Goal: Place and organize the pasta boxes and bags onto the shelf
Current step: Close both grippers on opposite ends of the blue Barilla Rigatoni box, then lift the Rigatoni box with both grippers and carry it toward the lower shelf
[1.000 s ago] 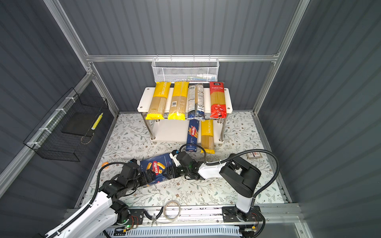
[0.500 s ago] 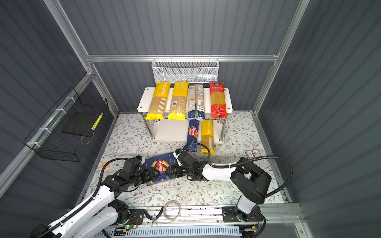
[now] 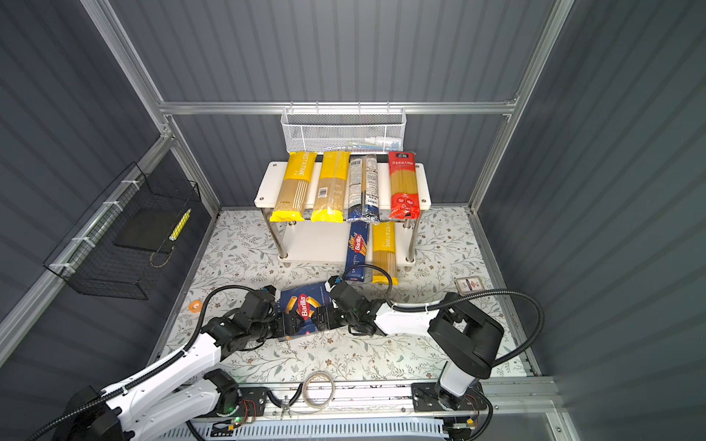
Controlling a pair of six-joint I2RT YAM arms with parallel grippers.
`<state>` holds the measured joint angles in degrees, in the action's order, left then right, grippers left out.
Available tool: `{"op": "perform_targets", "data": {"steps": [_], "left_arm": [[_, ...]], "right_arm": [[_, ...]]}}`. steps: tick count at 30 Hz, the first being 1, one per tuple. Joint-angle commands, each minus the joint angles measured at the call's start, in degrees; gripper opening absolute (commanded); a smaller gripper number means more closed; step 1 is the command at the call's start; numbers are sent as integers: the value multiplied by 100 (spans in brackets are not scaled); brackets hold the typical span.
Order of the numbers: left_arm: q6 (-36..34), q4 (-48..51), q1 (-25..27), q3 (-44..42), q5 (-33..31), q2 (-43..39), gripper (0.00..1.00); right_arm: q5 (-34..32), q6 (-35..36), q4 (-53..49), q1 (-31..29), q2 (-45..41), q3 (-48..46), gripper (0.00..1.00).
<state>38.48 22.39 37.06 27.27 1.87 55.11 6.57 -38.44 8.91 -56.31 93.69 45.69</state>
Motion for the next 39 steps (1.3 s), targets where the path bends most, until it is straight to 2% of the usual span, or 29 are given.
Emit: {"op": "perform_targets", "data": {"steps": [1, 16, 25, 39], "left_arm": [[-364, -1164, 262, 616, 668, 63, 100], [-683, -1219, 293, 917, 677, -191, 100], [-1127, -1003, 285, 1569, 559, 274, 100], [-1621, -906, 267, 2528, 318, 1185, 100]], "right_arm": [[665, 207, 878, -283, -218, 359, 91], [398, 654, 326, -288, -748, 591, 92], [112, 825, -232, -284, -668, 1137, 93], [-102, 508, -161, 130, -743, 1570, 95]]}}
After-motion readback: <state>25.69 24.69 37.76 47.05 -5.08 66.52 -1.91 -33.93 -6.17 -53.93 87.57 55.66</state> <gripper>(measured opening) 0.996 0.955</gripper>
